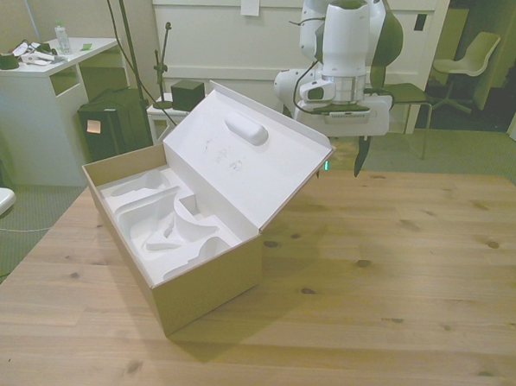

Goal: Close the box

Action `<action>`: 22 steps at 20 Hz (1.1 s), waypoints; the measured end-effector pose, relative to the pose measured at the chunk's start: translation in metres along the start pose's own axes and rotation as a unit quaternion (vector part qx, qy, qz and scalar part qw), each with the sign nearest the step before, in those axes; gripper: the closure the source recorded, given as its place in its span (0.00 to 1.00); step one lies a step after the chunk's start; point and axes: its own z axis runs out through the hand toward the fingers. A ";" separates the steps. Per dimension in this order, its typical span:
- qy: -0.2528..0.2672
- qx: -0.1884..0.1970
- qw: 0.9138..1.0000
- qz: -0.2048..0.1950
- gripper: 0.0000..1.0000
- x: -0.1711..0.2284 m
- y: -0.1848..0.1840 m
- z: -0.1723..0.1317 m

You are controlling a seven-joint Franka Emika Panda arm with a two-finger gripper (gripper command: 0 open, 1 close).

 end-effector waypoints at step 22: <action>0.077 0.141 0.974 0.159 0.00 0.089 0.193 -0.155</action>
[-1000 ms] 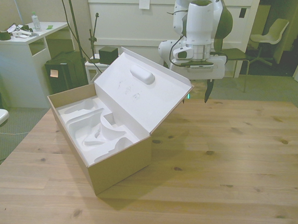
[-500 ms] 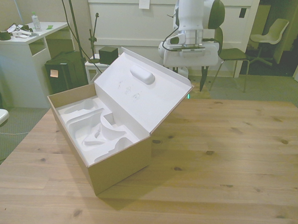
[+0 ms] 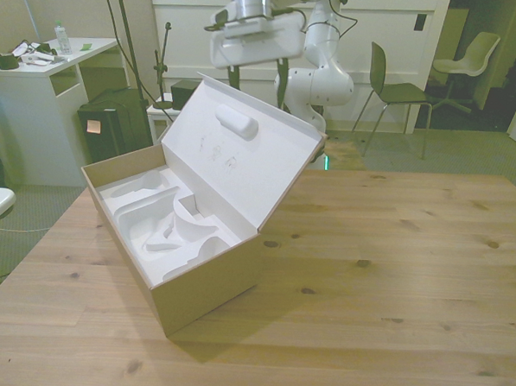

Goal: Close the box

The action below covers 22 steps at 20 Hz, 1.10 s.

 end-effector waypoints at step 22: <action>-0.022 -0.015 0.998 -0.052 0.00 -0.005 -0.030 0.042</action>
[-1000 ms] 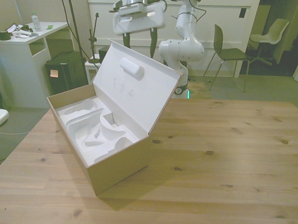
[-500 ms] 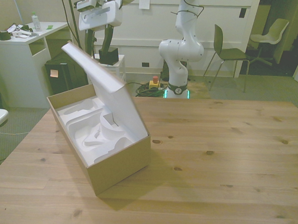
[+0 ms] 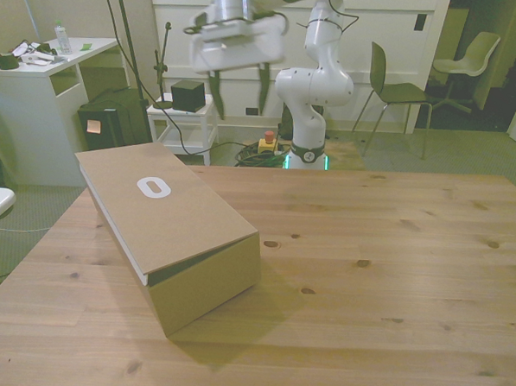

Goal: Close the box

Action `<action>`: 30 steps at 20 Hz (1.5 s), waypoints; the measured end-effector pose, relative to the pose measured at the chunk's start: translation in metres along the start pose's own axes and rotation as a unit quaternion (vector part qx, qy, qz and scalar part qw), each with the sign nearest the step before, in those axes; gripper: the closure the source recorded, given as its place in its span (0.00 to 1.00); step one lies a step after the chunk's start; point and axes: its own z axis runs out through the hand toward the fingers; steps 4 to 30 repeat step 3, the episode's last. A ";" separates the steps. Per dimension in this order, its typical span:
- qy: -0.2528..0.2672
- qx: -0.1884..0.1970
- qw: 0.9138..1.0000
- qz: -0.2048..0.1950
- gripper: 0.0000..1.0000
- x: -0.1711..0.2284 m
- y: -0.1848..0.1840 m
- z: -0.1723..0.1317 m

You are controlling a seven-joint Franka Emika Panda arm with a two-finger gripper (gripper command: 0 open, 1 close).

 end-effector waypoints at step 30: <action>-0.040 -0.043 0.996 -0.072 0.00 -0.073 -0.022 0.040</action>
